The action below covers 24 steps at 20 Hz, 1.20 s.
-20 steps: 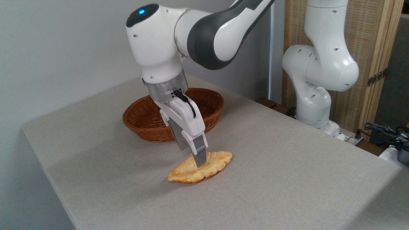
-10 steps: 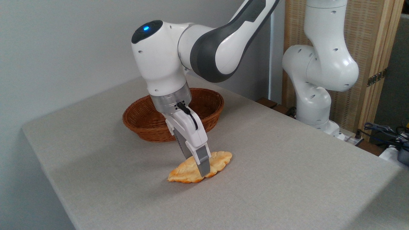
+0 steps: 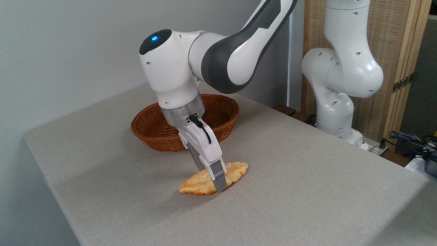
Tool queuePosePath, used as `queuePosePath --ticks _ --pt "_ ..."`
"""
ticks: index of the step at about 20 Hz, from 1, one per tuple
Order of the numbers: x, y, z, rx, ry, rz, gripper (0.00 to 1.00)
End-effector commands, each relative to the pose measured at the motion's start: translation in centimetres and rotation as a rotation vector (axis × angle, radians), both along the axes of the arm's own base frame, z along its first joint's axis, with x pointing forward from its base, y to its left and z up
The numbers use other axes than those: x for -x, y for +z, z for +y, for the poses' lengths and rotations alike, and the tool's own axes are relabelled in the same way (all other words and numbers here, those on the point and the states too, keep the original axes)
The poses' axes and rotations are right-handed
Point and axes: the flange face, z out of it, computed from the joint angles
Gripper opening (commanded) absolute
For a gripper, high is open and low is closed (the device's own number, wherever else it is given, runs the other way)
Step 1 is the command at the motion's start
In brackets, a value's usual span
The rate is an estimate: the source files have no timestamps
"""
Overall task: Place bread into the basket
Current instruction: 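Close the gripper on the edge of the golden flat bread, then lift the bread and carry it over the wicker basket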
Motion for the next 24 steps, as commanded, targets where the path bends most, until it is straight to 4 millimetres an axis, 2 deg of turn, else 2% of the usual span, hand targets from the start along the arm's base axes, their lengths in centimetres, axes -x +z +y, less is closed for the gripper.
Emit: queuePosePath --ticks 1,13,17,23,24 --pt "-0.1 -0.1 0.3 -0.009 -0.024 -0.011 0.48" --pt "0.0 0.6 0.1 0.0 -0.02 -0.017 0.47" --pt "-0.5 3.7 -0.2 0.046 0.005 -0.072 0.44" --pt "0.0 5.2 -0.8 0.055 0.001 -0.082 0.44" --pt "0.0 6.7 -1.3 0.062 -0.003 -0.101 0.44"
